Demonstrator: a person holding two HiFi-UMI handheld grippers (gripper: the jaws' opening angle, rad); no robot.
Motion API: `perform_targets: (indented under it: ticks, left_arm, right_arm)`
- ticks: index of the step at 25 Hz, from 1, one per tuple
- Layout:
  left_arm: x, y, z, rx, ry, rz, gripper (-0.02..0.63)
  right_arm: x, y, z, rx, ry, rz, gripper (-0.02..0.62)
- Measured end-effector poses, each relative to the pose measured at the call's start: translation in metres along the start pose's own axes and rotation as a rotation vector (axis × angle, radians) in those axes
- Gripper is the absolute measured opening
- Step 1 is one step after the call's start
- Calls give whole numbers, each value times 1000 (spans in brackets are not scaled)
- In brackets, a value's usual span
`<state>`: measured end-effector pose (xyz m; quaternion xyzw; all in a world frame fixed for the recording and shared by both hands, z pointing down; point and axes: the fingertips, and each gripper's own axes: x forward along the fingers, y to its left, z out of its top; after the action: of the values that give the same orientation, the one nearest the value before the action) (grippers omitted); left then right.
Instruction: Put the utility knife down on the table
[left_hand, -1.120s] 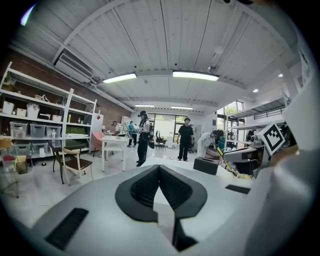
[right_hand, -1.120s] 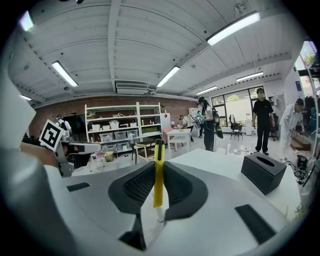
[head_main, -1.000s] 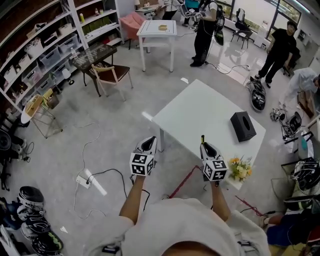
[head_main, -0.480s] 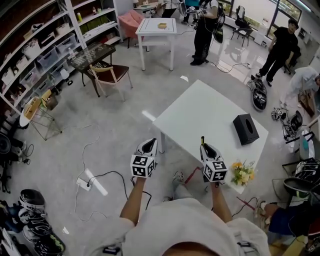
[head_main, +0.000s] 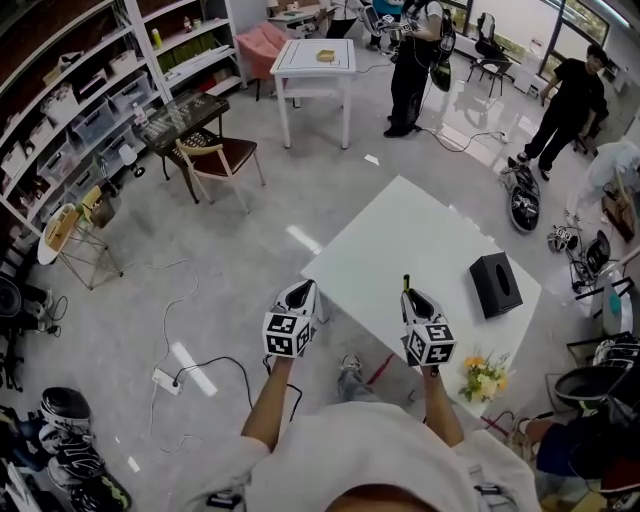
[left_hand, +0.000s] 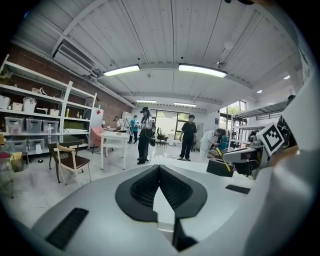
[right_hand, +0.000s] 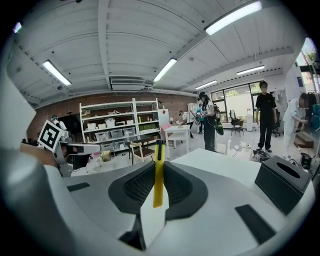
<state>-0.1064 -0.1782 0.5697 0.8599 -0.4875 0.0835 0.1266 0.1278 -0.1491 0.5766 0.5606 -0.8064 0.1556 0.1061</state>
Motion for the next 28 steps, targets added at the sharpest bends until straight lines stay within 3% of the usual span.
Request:
perform_targets:
  ticks: [14, 28]
  left_arm:
    - [98, 27, 42, 7, -9, 50, 20]
    - [137, 44, 39, -1, 40, 91, 20]
  right_arm:
    - [96, -62, 56, -13, -7, 52, 72]
    - [148, -79, 55, -3, 38, 117, 74]
